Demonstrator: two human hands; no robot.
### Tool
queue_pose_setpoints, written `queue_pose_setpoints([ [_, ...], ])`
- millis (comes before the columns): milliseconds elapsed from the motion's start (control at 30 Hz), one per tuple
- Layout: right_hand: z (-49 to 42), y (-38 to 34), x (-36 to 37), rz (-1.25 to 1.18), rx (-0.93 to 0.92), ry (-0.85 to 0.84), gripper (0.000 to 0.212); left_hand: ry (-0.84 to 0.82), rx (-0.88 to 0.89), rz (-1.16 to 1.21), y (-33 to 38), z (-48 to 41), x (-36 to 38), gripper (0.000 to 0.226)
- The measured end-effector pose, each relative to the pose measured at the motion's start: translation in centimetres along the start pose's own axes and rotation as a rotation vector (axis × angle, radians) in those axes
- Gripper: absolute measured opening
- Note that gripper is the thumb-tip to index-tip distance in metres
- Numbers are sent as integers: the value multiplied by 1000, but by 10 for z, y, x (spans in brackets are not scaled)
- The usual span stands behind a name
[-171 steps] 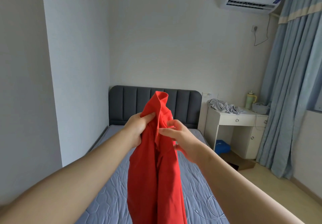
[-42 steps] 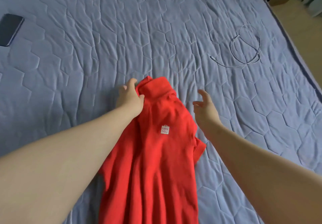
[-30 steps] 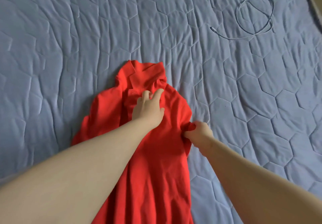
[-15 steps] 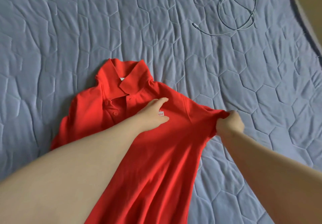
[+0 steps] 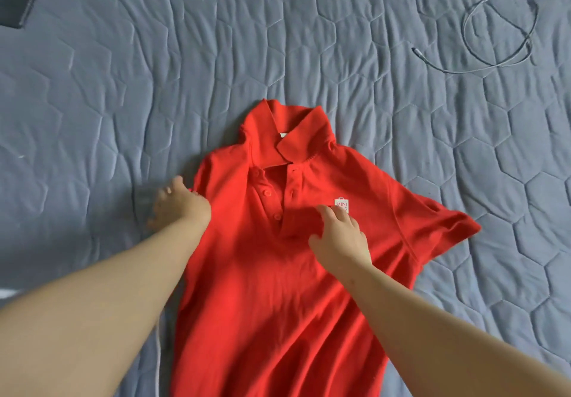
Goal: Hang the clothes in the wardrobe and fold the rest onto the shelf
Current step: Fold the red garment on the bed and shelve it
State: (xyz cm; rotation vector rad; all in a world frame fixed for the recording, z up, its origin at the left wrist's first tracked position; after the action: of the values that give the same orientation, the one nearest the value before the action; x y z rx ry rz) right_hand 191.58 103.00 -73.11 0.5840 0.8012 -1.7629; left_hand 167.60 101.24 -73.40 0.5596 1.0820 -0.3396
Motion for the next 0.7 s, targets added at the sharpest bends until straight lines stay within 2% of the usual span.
queue_pose_setpoints([
  [67, 4, -15, 14, 28, 12, -12, 58, -122, -226, 146, -21, -10, 8, 45],
  [100, 7, -23, 20, 32, 31, -15, 57, -169, -249, 214, -29, -14, 11, 50],
  [200, 12, -39, 31, 28, 72, 12, 52, -356, -64, 248, -41, -22, 11, 55],
  [233, 14, -43, 34, 32, 72, 12, 53, -438, 36, 225, -44, -24, 10, 48],
  [300, 17, -49, 41, 54, 70, -2, 54, -565, 186, 251, -49, -26, 6, 20],
  [367, 21, -51, 44, 64, 93, -15, 55, -622, 233, 421, -48, -23, 0, 19],
  [433, 23, -54, 45, 61, 126, -25, 56, -639, 170, 623, -47, -24, -8, 25],
  [533, 27, -63, 45, 46, 163, -33, 55, -807, -42, 987, -50, -26, -23, 29],
  [600, 28, -68, 45, 38, 192, -33, 53, -871, -124, 1136, -55, -30, -32, 27],
  [700, 28, -74, 46, 10, 239, -27, 52, -781, -135, 1238, -63, -40, -44, 30],
])
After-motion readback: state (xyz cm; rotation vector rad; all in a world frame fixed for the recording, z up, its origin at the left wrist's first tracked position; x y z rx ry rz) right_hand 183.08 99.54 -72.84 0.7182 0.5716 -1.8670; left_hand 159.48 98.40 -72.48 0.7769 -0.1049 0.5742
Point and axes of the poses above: each hand's wrist, its own z-axis away from the middle knuckle, its own x-axis out of the palm, y = z × x, the point moved 3 cm from there along -z, towards the middle knuckle, and after that the axes turned 11 degrees about x, right-handed, at the moved point
